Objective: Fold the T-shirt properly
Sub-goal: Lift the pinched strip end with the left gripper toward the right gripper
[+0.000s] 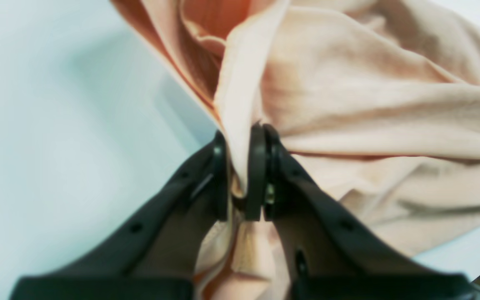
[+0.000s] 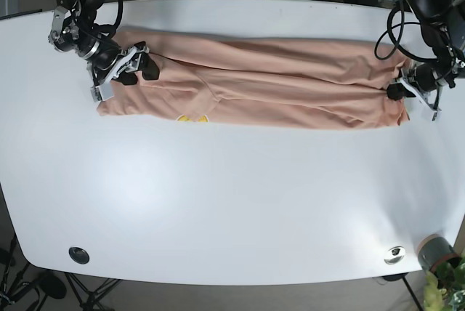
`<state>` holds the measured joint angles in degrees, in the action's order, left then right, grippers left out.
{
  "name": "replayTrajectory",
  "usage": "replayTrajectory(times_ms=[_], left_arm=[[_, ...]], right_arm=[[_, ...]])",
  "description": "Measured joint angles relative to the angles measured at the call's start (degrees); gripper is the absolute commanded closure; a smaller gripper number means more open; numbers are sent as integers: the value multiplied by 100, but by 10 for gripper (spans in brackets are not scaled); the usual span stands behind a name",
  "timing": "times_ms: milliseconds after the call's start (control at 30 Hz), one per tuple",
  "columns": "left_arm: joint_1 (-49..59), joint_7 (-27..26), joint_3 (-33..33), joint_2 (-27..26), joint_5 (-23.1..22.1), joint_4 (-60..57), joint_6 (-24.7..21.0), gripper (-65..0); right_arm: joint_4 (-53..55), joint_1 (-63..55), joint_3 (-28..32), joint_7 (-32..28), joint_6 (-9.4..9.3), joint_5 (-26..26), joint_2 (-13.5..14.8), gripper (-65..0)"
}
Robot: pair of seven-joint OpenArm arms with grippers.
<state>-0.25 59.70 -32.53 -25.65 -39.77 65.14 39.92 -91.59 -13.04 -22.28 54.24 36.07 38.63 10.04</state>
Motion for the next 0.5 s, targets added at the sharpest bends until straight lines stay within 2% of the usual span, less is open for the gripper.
replayTrajectory(times_ms=[100, 267, 500], left_arm=[[63, -2, 2, 9, -15, 2, 0, 0], [57, 9, 4, 9, -4, 83, 0, 0], [181, 120, 205, 162, 61, 957, -11, 0]], right_arm=[[310, 142, -17, -177, 105, -74, -26, -392], [433, 271, 20, -457, 103, -531, -149, -392], [428, 264, 0, -553, 127, -612, -238, -392]])
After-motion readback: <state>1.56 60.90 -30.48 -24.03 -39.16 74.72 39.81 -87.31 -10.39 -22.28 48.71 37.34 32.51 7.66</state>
